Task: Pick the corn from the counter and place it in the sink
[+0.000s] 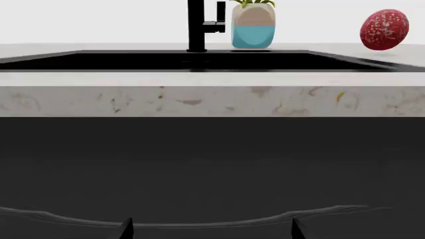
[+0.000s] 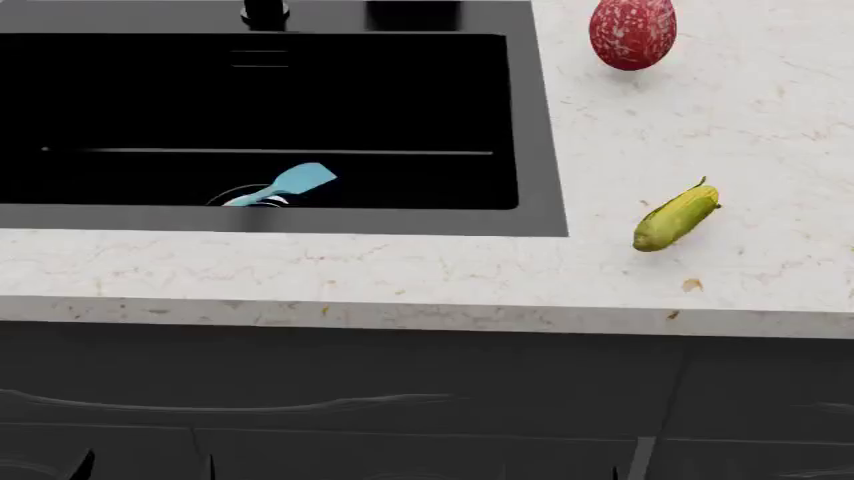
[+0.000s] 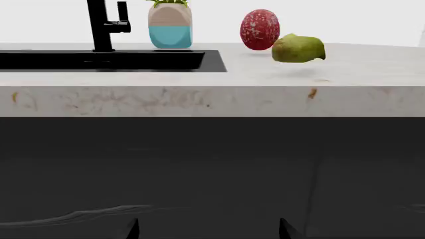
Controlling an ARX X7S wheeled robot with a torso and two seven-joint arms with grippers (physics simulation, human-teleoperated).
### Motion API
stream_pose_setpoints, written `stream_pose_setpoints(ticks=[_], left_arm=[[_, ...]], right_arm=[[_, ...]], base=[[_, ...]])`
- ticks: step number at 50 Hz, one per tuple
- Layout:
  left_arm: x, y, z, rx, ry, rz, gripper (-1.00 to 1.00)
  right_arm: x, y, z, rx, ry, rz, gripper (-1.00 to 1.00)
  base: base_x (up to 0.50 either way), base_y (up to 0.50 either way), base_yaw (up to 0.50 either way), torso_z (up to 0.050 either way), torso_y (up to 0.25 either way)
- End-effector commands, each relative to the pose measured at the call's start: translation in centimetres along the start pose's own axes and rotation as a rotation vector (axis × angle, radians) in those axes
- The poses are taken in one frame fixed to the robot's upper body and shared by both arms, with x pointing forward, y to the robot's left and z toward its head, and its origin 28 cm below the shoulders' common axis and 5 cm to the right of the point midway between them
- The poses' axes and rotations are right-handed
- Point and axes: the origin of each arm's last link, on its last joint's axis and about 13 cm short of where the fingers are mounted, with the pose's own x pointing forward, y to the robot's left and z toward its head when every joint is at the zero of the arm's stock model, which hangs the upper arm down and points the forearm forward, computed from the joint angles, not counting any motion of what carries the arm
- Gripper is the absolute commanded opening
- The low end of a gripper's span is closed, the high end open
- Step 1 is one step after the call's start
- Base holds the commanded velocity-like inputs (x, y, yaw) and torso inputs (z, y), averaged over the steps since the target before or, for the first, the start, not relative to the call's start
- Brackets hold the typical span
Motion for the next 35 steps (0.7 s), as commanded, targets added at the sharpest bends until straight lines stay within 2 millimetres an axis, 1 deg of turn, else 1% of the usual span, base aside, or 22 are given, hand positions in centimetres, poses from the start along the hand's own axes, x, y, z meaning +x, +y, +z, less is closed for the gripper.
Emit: stream_pose_setpoints(ticks=[1, 3, 7, 18, 21, 23, 25, 26, 29, 30, 31, 32, 33, 35], left_arm=[[0.0, 0.0, -0.1, 0.0, 0.0, 0.0, 1.0], [0.1, 0.0, 0.1, 0.005, -0.008, 0.013, 1.0], [-0.2, 0.1, -0.2, 0.006, -0.002, 0.019, 1.0], [-0.6, 0.2, -0.1, -0.014, -0.003, 0.008, 1.0], [-0.8, 0.2, 0.4, -0.002, -0.001, 0.009, 1.0], [-0.9, 0.1, 1.2, 0.013, -0.023, 0.031, 1.0], [-0.9, 0.2, 2.2, 0.021, -0.007, 0.091, 1.0], [-0.9, 0.6, 3.6, -0.007, -0.002, 0.095, 1.0], [-0.7, 1.4, 7.1, 0.015, -0.024, 0.127, 1.0], [-0.4, 1.6, 7.9, 0.021, -0.018, 0.146, 1.0], [0.0, 1.9, 9.4, 0.029, 0.013, 0.128, 1.0], [0.2, 2.2, 9.8, 0.025, 0.04, 0.118, 1.0], [0.5, 2.6, 10.4, 0.023, -0.016, 0.104, 1.0], [1.1, 3.2, 11.6, 0.032, -0.026, 0.134, 1.0]], right_arm=[[0.0, 0.0, -0.1, 0.0, 0.0, 0.0, 1.0], [0.0, 0.0, -0.5, -0.004, 0.017, 0.001, 1.0], [0.3, 0.1, -0.6, -0.01, 0.024, 0.007, 1.0], [0.0, 0.3, -0.4, -0.009, 0.02, 0.009, 1.0], [-0.2, 0.3, -0.2, -0.004, 0.007, 0.011, 1.0], [-0.4, 0.4, 0.7, 0.002, -0.019, 0.014, 1.0], [-0.6, 0.5, 1.8, -0.005, -0.043, 0.02, 1.0], [-0.8, 0.6, 2.7, -0.001, -0.059, 0.02, 1.0], [-0.9, 0.5, 5.3, 0.019, -0.111, 0.013, 1.0], [-0.9, 0.5, 6.0, 0.011, -0.12, 0.008, 1.0], [-0.8, 0.3, 7.3, 0.009, -0.12, 0.001, 1.0], [-0.7, 0.2, 8.0, 0.001, -0.118, -0.01, 1.0], [-0.5, 0.0, 8.7, -0.017, -0.122, -0.022, 1.0], [0.0, -0.4, 10.1, -0.024, -0.13, -0.035, 1.0]], base=[[0.0, 0.0, 0.0, 0.0, 0.0], [0.0, 0.0, 0.0, 0.0, 0.0], [0.0, 0.0, 0.0, 0.0, 0.0], [0.0, 0.0, 0.0, 0.0, 0.0], [0.0, 0.0, 0.0, 0.0, 0.0], [0.0, 0.0, 0.0, 0.0, 0.0], [0.0, 0.0, 0.0, 0.0, 0.0], [0.0, 0.0, 0.0, 0.0, 0.0], [0.0, 0.0, 0.0, 0.0, 0.0], [0.0, 0.0, 0.0, 0.0, 0.0], [0.0, 0.0, 0.0, 0.0, 0.0], [0.0, 0.0, 0.0, 0.0, 0.0], [0.0, 0.0, 0.0, 0.0, 0.0], [0.0, 0.0, 0.0, 0.0, 0.0]])
